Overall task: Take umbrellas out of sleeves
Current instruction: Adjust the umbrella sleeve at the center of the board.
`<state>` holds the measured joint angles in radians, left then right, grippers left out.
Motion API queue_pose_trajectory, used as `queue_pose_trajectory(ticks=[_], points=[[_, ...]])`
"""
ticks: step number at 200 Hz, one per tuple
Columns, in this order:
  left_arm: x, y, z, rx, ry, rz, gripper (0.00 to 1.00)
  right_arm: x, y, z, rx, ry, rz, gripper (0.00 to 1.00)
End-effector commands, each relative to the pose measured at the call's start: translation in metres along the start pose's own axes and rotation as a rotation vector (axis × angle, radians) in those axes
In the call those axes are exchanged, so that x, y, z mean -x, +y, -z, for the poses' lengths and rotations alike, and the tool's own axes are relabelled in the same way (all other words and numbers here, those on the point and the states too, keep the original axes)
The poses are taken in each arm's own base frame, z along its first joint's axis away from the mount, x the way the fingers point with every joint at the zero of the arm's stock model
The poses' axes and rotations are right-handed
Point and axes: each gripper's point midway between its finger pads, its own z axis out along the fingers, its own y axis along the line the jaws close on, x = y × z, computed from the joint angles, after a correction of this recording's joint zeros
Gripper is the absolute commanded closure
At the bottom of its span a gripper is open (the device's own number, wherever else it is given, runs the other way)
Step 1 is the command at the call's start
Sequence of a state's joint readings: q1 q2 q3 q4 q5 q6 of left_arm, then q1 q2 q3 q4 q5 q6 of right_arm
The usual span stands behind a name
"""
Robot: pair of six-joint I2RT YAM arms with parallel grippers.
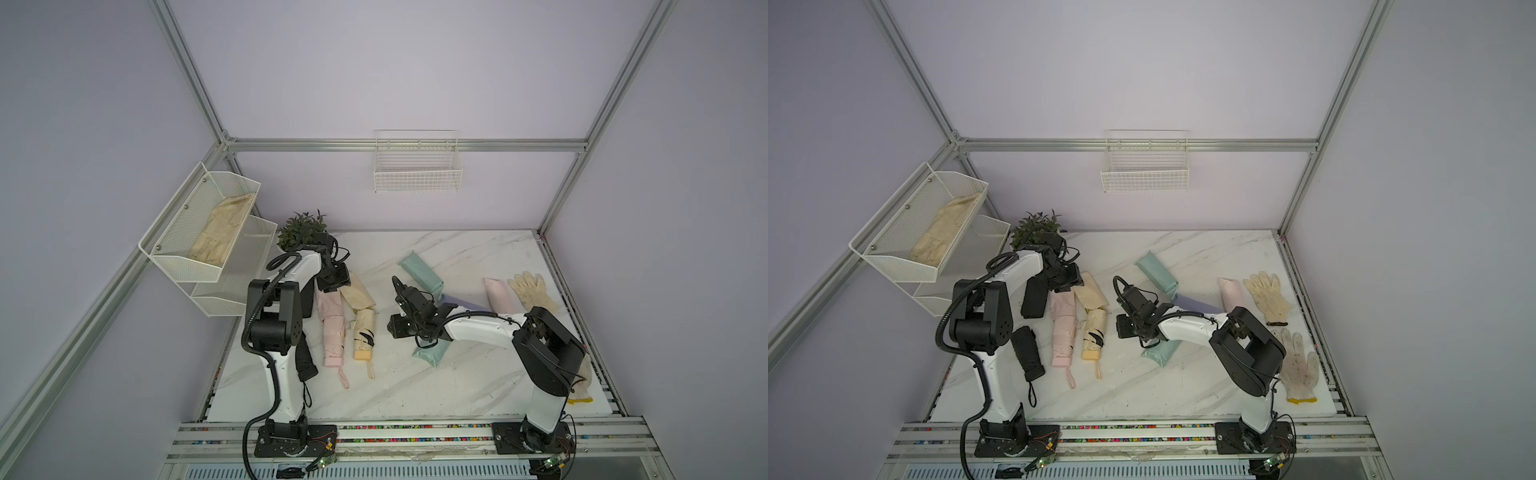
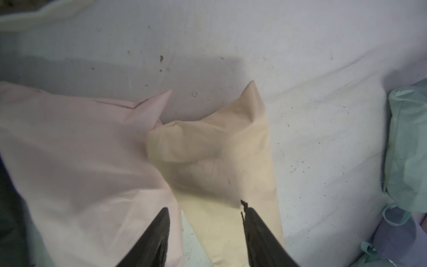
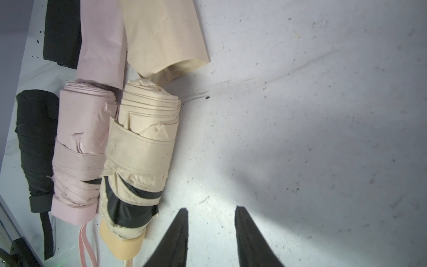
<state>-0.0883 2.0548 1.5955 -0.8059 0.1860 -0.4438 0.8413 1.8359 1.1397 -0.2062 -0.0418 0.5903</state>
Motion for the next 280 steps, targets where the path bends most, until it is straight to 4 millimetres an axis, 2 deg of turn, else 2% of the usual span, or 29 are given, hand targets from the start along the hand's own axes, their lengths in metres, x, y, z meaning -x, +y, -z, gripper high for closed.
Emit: queue_pose_trajectory(ticks=[1,75,123,153,177,194,214,220,230,252,260,269,280], points=[[0.018,-0.006,0.01,0.036,-0.057,-0.03,0.48,0.007,0.002,0.008,0.014,-0.03,-0.012,0.63],[0.025,-0.031,0.006,-0.057,-0.095,-0.062,0.47,0.001,0.0,0.007,0.022,-0.021,-0.015,0.63],[0.023,-0.045,0.002,-0.143,-0.084,-0.067,0.47,0.0,-0.001,0.007,0.019,-0.024,-0.02,0.63],[0.026,-0.043,0.007,-0.127,-0.104,-0.07,0.46,0.004,0.0,0.015,0.017,-0.04,-0.023,0.63],[0.031,-0.034,0.021,-0.076,-0.146,-0.074,0.47,0.01,-0.004,0.035,-0.015,-0.076,-0.035,0.63],[0.035,-0.029,0.041,-0.045,-0.184,-0.092,0.47,0.01,-0.016,0.055,-0.071,-0.106,-0.054,0.62],[0.035,-0.04,0.071,-0.098,-0.25,-0.151,0.45,0.003,-0.04,0.077,-0.15,-0.125,-0.088,0.62],[0.035,-0.043,0.079,-0.118,-0.281,-0.163,0.35,-0.001,-0.048,0.082,-0.171,-0.125,-0.105,0.61],[0.033,-0.049,0.092,-0.161,-0.329,-0.182,0.25,-0.009,-0.062,0.09,-0.209,-0.121,-0.139,0.61],[0.029,-0.059,0.105,-0.226,-0.361,-0.204,0.23,-0.024,-0.087,0.102,-0.248,-0.114,-0.201,0.59],[0.027,-0.063,0.106,-0.251,-0.351,-0.207,0.23,-0.028,-0.095,0.105,-0.261,-0.118,-0.223,0.51],[0.026,-0.068,0.105,-0.28,-0.338,-0.204,0.23,-0.034,-0.105,0.104,-0.284,-0.109,-0.247,0.36],[0.024,-0.073,0.102,-0.309,-0.321,-0.202,0.23,-0.033,-0.112,0.112,-0.283,-0.124,-0.275,0.3]])
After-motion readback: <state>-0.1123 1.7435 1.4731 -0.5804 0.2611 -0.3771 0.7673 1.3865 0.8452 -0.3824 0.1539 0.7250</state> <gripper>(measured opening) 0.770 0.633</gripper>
